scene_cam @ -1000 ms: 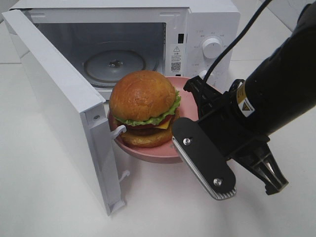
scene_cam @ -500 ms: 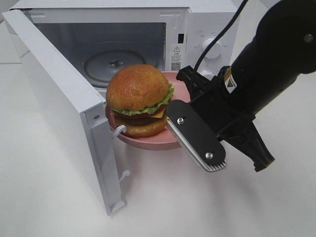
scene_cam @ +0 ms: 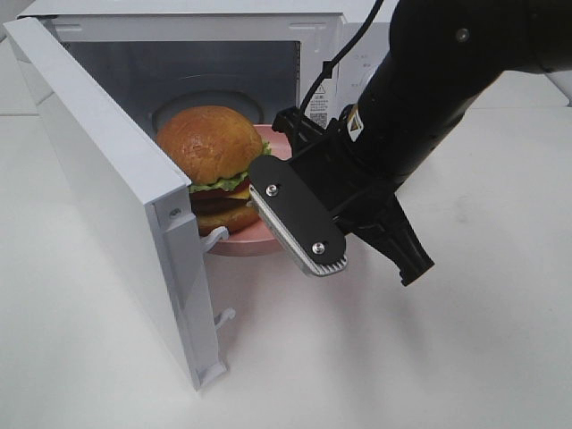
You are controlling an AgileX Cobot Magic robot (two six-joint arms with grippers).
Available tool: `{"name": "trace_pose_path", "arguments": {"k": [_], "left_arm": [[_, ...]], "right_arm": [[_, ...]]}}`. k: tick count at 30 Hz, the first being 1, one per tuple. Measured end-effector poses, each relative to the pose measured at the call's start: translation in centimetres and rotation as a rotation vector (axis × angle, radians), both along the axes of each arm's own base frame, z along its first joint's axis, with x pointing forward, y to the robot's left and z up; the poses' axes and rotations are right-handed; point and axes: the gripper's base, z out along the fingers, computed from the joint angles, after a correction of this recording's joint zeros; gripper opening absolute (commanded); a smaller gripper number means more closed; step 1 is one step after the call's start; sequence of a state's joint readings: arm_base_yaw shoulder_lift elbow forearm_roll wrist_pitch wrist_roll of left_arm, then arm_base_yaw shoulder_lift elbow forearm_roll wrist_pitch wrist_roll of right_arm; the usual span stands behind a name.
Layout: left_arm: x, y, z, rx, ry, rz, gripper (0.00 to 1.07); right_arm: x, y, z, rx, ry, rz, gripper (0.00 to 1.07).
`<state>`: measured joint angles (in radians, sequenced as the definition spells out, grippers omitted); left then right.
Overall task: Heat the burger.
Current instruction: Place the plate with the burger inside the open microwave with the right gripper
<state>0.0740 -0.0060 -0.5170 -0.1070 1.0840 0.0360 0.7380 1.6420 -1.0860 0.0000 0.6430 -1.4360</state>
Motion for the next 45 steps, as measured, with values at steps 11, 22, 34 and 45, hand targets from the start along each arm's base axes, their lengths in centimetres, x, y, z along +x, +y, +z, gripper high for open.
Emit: {"name": "trace_pose_path", "arguments": {"k": [11,22,34,45], "left_arm": [[0.0,0.0,0.0,0.000,0.000,0.000,1.00],[0.0,0.0,0.0,0.000,0.000,0.000,1.00],[0.0,0.0,0.0,0.000,0.000,0.000,1.00],[0.0,0.0,0.0,0.000,0.000,0.000,1.00]], "right_arm": [[1.7,1.5,-0.1,0.008,-0.010,0.002,0.00],[3.5,3.1,-0.5,0.002,-0.003,0.002,0.00],[5.6,4.7,-0.4,-0.003,-0.033,-0.027,0.00],[7.5,6.0,-0.3,0.008,-0.072,-0.066,0.00]]}}
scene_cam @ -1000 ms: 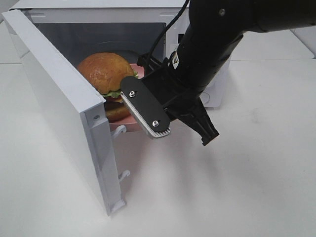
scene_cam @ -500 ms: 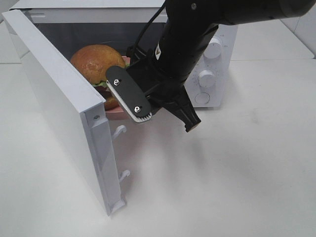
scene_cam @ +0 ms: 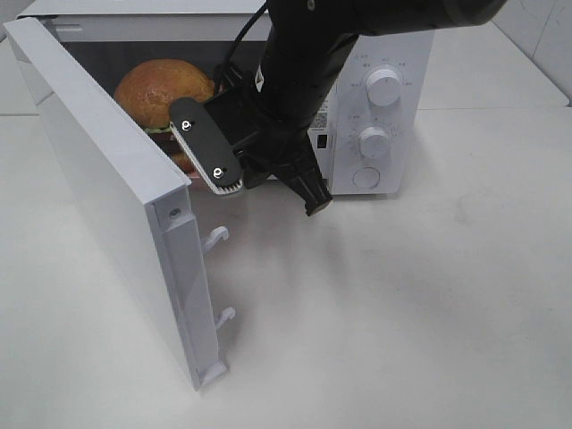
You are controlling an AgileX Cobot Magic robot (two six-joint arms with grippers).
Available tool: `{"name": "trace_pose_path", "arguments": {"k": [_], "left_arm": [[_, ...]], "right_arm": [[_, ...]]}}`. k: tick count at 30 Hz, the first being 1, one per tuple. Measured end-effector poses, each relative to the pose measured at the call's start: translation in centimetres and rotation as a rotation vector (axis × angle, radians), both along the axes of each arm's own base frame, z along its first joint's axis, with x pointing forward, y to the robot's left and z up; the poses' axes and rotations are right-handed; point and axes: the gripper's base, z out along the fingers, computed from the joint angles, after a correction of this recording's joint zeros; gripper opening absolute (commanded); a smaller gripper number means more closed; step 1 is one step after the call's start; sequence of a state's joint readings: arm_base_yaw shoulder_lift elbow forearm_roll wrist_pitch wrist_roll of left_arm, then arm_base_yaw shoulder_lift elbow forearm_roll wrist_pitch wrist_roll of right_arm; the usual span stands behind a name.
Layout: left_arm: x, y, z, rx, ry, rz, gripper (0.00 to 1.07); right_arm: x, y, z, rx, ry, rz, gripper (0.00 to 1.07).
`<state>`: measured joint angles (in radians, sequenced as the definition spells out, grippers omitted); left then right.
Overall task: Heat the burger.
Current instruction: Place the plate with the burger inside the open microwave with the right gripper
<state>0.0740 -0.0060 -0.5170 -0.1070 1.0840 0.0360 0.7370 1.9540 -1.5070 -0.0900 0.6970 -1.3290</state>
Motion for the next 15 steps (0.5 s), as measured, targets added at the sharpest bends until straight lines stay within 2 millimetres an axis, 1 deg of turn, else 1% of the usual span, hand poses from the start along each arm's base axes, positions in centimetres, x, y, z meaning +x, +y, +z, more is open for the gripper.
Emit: {"name": "trace_pose_path", "arguments": {"k": [2,8,15], "left_arm": [[0.0,0.0,0.0,0.000,0.000,0.000,1.00],[0.0,0.0,0.0,0.000,0.000,0.000,1.00],[0.0,0.0,0.0,0.000,0.000,0.000,1.00]], "right_arm": [[0.9,0.7,-0.1,0.011,-0.001,-0.025,0.00],[1.8,1.6,-0.5,0.020,0.004,-0.049,0.00],[3.2,2.7,-1.5,0.017,0.020,-0.075,0.00]]}}
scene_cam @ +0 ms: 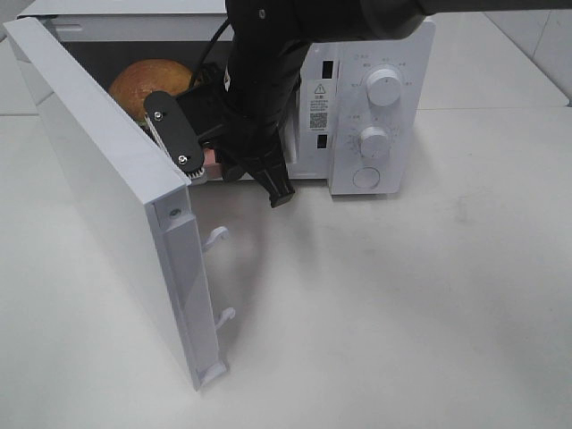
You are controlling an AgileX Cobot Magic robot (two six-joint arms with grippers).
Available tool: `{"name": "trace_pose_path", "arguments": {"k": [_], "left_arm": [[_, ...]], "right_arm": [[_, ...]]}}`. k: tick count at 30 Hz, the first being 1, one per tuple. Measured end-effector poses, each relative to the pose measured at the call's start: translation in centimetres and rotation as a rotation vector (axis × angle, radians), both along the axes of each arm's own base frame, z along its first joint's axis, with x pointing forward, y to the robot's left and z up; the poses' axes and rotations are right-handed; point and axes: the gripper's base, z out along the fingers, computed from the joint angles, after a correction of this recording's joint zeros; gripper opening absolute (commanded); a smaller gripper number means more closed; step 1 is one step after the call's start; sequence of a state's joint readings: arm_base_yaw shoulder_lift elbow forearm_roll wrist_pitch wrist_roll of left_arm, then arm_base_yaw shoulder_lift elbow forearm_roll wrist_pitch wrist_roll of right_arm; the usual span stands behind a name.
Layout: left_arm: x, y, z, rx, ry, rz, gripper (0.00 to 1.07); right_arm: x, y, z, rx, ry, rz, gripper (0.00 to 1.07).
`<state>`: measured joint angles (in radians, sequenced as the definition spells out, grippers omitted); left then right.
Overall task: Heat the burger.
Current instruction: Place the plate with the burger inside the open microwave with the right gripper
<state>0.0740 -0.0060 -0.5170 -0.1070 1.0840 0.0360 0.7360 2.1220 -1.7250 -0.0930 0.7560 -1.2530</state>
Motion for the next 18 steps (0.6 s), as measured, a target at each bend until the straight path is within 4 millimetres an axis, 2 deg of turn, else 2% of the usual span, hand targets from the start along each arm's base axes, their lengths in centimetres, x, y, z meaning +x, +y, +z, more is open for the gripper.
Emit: {"name": "trace_pose_path", "arguments": {"k": [11,18], "left_arm": [[0.0,0.0,0.0,0.000,0.000,0.000,1.00],[0.0,0.0,0.0,0.000,0.000,0.000,1.00]], "right_arm": [[1.5,1.3,-0.1,0.037,-0.008,-0.064,0.00],[2.8,1.2,-0.6,0.042,-0.002,-0.122,0.00]]}}
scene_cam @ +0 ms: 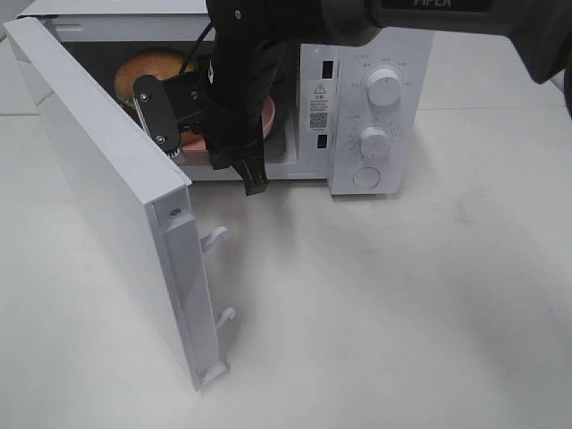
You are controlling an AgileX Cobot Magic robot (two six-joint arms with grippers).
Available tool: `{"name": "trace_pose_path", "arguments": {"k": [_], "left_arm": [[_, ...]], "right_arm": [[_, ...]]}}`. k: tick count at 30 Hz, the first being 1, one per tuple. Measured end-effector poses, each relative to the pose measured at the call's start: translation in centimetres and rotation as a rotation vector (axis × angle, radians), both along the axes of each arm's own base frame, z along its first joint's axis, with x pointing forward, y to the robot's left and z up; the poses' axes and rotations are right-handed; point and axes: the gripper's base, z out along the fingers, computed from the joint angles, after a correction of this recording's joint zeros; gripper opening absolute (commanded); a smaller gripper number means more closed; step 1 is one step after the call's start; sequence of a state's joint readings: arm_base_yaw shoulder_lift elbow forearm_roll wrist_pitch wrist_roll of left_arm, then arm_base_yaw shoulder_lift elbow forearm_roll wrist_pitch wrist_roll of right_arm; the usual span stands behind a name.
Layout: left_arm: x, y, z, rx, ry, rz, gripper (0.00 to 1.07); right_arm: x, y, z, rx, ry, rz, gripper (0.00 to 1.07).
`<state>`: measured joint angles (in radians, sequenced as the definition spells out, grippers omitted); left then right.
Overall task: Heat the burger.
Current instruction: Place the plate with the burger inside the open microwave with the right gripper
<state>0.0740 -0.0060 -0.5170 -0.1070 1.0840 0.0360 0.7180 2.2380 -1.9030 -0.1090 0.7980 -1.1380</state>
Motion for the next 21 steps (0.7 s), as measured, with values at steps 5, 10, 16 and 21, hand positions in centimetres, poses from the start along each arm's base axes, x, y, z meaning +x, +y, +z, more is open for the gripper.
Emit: {"name": "trace_pose_path", "arguments": {"k": [5,10,16,21], "left_arm": [[0.0,0.0,0.0,0.000,0.000,0.000,1.00],[0.0,0.0,0.0,0.000,0.000,0.000,1.00],[0.0,0.0,0.0,0.000,0.000,0.000,1.00],[0.0,0.0,0.0,0.000,0.000,0.000,1.00]], "right_arm": [[0.9,-0.3,-0.4,-0.001,0.001,-0.025,0.00],[1.7,-0.3,-1.0,0.003,-0.003,-0.037,0.00],[2.9,-0.5,-1.7,0.009,-0.007,-0.060,0.00],[3.5,-0.9,-2.5,0.006,-0.003,-0.075,0.00]]}}
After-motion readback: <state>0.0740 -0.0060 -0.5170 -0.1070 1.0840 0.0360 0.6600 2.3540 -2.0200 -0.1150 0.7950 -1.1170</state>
